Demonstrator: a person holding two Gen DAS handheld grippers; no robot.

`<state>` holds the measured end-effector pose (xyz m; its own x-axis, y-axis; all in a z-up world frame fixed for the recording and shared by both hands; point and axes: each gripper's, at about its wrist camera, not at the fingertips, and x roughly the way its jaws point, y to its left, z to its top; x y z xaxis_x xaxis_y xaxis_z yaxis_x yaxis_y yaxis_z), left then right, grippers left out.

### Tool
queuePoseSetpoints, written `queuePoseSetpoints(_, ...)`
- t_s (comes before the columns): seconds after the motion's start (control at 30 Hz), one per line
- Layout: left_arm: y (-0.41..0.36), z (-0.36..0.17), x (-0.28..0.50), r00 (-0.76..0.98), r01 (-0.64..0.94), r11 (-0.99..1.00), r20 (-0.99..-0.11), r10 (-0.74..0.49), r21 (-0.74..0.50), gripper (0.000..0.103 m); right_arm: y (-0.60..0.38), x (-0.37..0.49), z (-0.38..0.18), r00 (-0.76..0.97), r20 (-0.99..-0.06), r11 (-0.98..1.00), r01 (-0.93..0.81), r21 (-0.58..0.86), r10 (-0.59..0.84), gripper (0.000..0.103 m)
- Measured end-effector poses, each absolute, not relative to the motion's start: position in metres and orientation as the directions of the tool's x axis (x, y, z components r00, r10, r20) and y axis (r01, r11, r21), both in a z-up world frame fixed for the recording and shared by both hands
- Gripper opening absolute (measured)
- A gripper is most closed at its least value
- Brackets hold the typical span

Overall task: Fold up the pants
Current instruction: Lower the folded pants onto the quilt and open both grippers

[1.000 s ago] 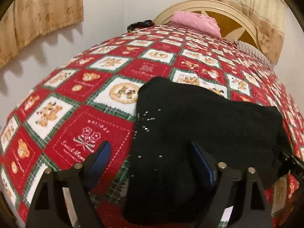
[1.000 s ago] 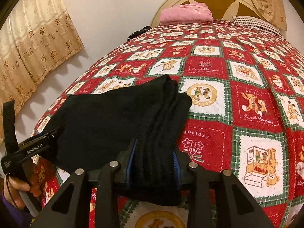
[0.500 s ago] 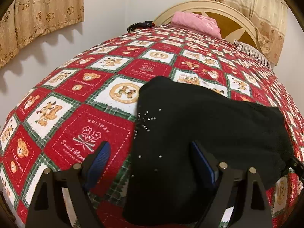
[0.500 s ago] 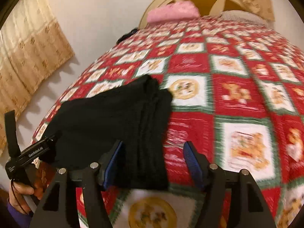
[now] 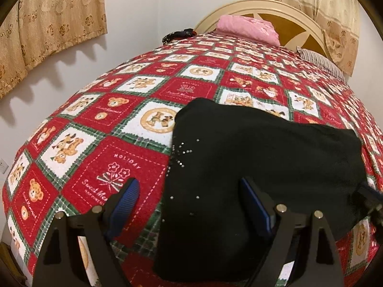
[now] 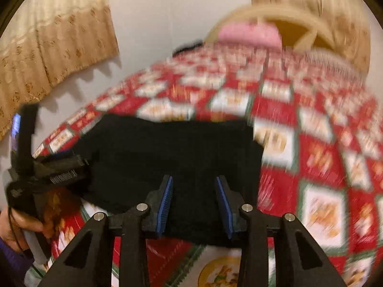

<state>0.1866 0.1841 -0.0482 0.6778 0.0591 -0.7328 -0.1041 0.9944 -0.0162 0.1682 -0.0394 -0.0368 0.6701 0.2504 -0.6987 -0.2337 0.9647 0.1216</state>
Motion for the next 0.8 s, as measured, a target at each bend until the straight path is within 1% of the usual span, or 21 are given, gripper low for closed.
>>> queuePoseSetpoints(0.1, 0.182, -0.046, 0.183, 0.678, -0.098, 0.995, -0.731, 0.075, 0.011, 0.089, -0.040, 0.165, -0.037, 0.668, -0.698, 0.962, -0.243, 0.124, 0.259, 0.039)
queuePoseSetpoints(0.23, 0.191, -0.043, 0.168, 0.671, -0.081, 0.997, -0.740, 0.040, -0.020, 0.089, -0.033, 0.161, -0.039, 0.676, -0.700, 0.964, -0.257, 0.069, 0.230, 0.039)
queuePoseSetpoints(0.3, 0.195, -0.039, 0.157, 0.675, -0.080, 0.997, -0.737, 0.048, -0.008, 0.089, -0.035, 0.162, -0.038, 0.677, -0.699, 0.964, -0.257, 0.069, 0.231, 0.039)
queuePoseSetpoints(0.43, 0.203, -0.030, 0.138, 0.653, -0.086, 0.989, -0.743, 0.145, 0.117, 0.089, -0.036, 0.161, -0.039, 0.676, -0.698, 0.963, -0.259, 0.077, 0.238, 0.039)
queuePoseSetpoints(0.53, 0.210, -0.018, 0.128, 0.667, -0.116, 0.973, -0.710, 0.226, 0.201, 0.089, -0.038, 0.160, -0.038, 0.677, -0.694, 0.962, -0.260, 0.087, 0.246, 0.039)
queuePoseSetpoints(0.57, 0.212, -0.011, 0.127, 0.680, -0.117, 0.974, -0.699, 0.221, 0.193, 0.088, -0.039, 0.160, -0.038, 0.677, -0.693, 0.961, -0.260, 0.092, 0.250, 0.039)
queuePoseSetpoints(0.73, 0.207, 0.031, 0.154, 0.770, -0.064, 0.997, -0.634, 0.075, 0.040, 0.089, -0.042, 0.160, -0.038, 0.677, -0.685, 0.958, -0.262, 0.115, 0.268, 0.039)
queuePoseSetpoints(0.8, 0.199, 0.030, 0.179, 0.765, -0.008, 1.000, -0.645, -0.008, -0.021, 0.089, -0.042, 0.160, -0.038, 0.677, -0.685, 0.958, -0.261, 0.119, 0.270, 0.039)
